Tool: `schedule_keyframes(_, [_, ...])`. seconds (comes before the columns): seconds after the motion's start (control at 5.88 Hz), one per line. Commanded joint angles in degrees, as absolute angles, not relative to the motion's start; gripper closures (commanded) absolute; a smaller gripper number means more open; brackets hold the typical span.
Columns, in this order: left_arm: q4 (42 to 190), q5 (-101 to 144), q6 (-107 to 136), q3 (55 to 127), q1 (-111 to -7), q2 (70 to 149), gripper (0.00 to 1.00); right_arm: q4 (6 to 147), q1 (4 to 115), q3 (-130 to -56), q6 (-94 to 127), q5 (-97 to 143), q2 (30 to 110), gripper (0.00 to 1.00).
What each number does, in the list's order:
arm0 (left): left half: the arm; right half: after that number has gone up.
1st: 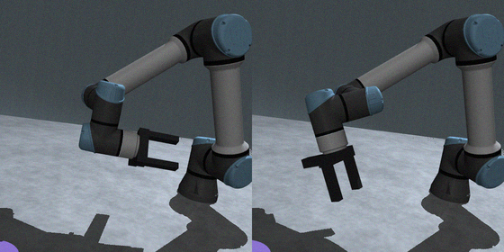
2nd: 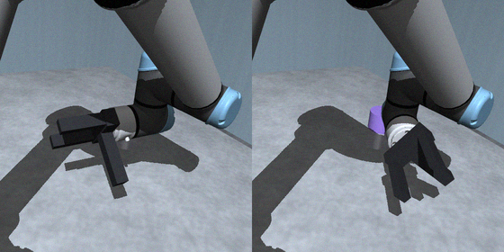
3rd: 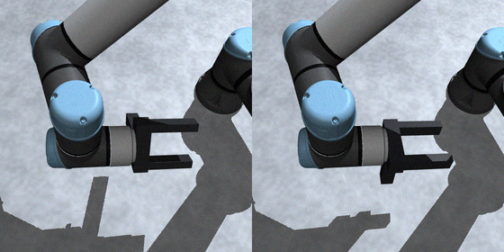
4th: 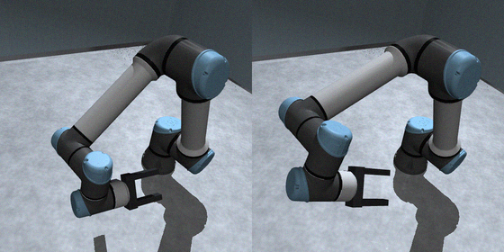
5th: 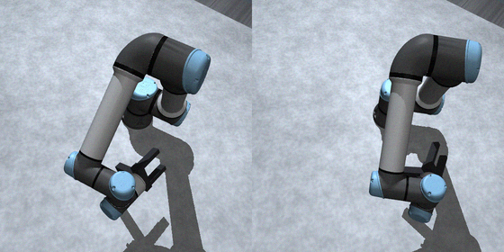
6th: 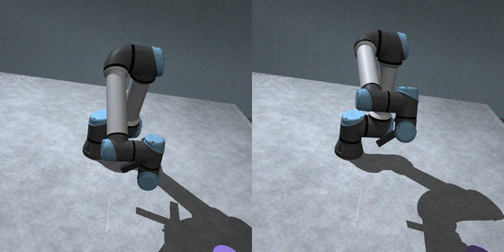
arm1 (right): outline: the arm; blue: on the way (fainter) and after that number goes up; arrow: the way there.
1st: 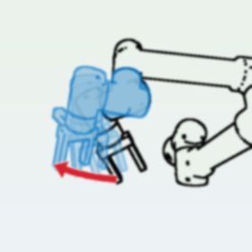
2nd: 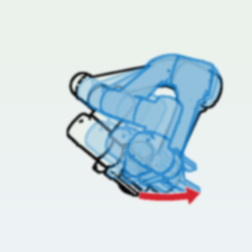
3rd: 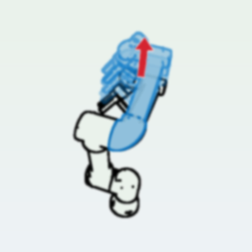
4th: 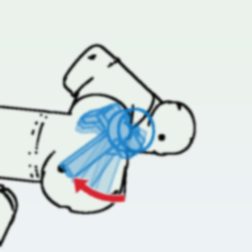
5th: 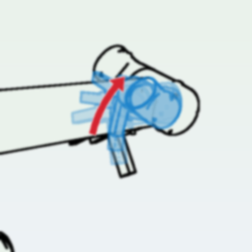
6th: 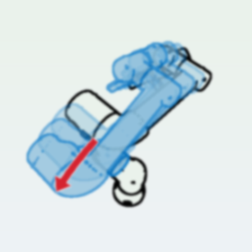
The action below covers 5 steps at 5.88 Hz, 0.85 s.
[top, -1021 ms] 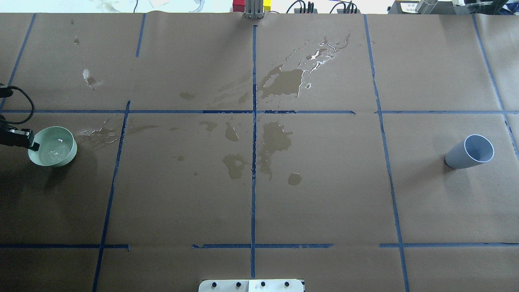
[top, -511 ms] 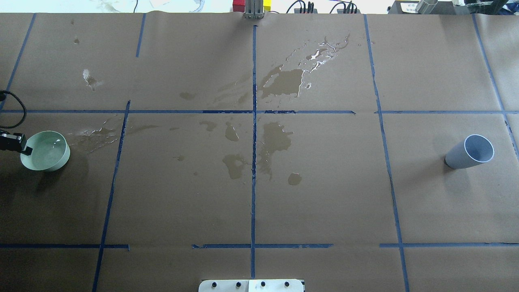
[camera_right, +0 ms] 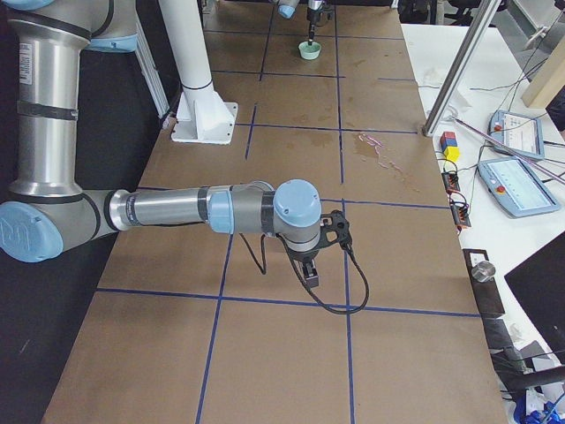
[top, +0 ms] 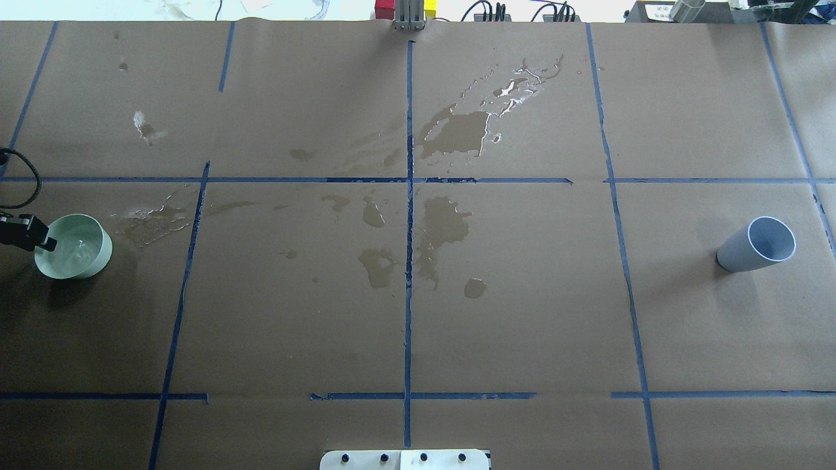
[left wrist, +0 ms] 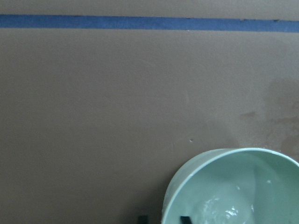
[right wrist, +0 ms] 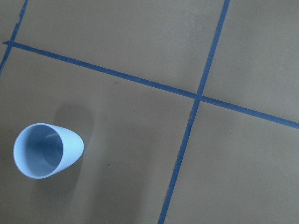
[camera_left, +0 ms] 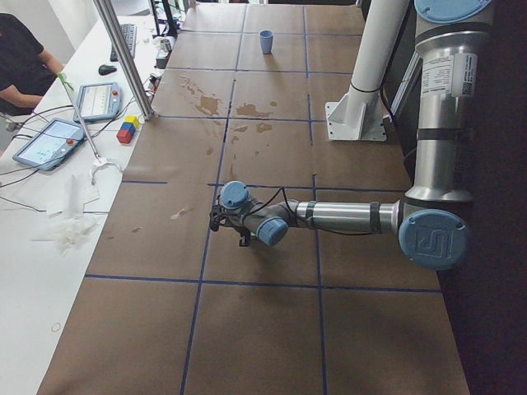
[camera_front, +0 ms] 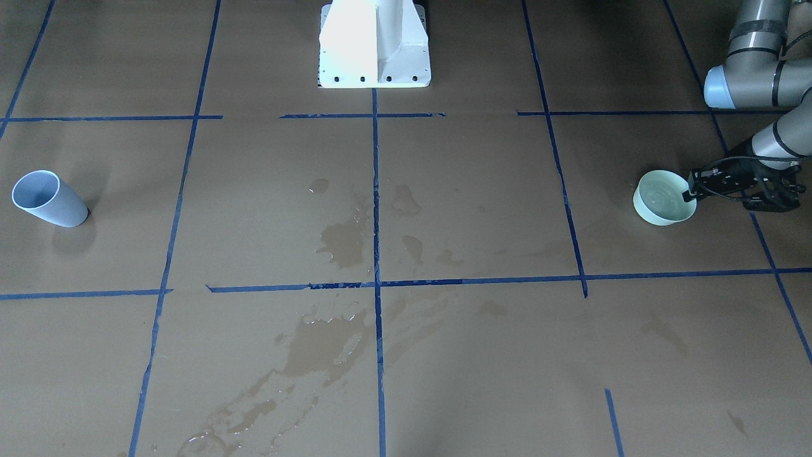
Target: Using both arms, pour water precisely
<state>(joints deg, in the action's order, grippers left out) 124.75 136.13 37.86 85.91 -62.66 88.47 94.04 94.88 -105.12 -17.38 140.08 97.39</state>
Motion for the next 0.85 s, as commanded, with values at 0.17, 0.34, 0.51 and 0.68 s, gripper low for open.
schedule_keyframes(0.17, [123.9,140.8,32.3,88.2,-71.9,88.7,0.00,94.0,94.8,-105.1,-17.3,140.0,97.4,0.00])
schedule_keyframes(0.34, [123.0,140.5,26.7,88.5,-75.8,87.6,0.00,94.0,94.7,-104.9,-16.7,139.4,97.6,0.00])
schedule_keyframes(0.51, [119.2,140.2,17.7,88.5,-81.3,86.7,0.00,94.1,94.7,-104.9,-16.4,138.7,97.3,0.00])
schedule_keyframes(0.68, [108.8,139.8,7.0,90.3,-87.6,86.8,0.00,94.1,94.5,-104.7,-16.3,136.8,96.7,0.00])
